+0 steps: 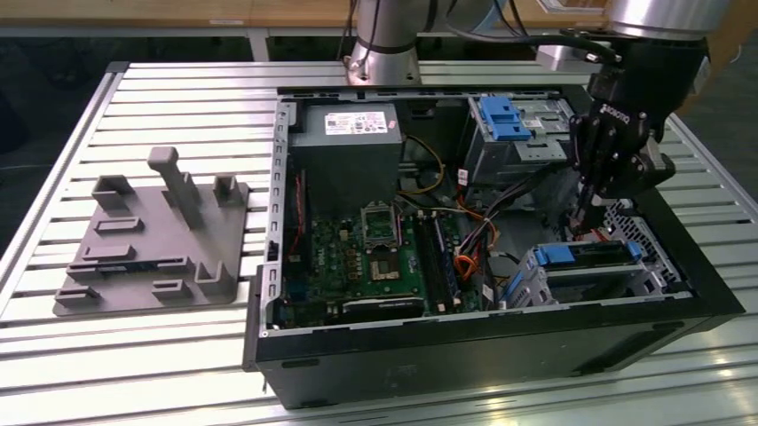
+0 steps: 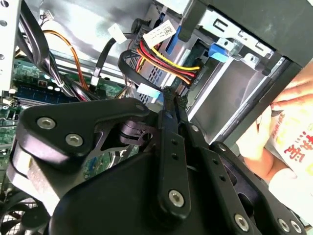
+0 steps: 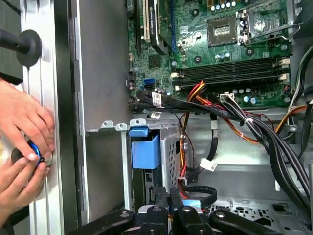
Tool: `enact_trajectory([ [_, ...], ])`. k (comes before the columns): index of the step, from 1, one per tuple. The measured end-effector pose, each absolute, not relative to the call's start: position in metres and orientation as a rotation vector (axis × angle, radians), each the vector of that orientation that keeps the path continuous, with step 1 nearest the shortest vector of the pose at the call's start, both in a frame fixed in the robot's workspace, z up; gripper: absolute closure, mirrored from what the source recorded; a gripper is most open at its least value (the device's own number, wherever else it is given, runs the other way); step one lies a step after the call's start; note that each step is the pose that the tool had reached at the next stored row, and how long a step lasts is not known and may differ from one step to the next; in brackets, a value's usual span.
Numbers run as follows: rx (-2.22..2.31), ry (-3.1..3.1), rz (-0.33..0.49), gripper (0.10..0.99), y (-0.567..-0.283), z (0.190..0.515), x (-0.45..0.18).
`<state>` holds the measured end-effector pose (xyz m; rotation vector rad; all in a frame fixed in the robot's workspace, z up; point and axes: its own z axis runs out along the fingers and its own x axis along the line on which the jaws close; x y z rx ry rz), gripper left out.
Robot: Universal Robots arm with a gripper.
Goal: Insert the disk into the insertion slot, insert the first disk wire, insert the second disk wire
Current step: 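Insert the second disk wire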
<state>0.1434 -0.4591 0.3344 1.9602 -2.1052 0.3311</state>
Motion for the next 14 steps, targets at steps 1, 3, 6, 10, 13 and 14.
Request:
enact_trajectory([
  [1, 1.960, -2.105, 0.331, 0.941, -0.4591, 0.3344, 0.1434],
  [3, 1.961, -2.106, 0.330, 0.941, -0.4591, 0.3343, 0.1434],
  [6, 1.957, -2.097, 0.315, 0.941, -0.4593, 0.3342, 0.1438],
  [10, 1.941, -2.059, 0.253, 0.941, -0.4592, 0.3342, 0.1444],
  [13, 1.953, -2.069, 0.233, 0.941, -0.4618, 0.3342, 0.1444],
  [14, 1.960, -2.075, 0.221, 0.941, -0.4631, 0.3343, 0.1444],
])
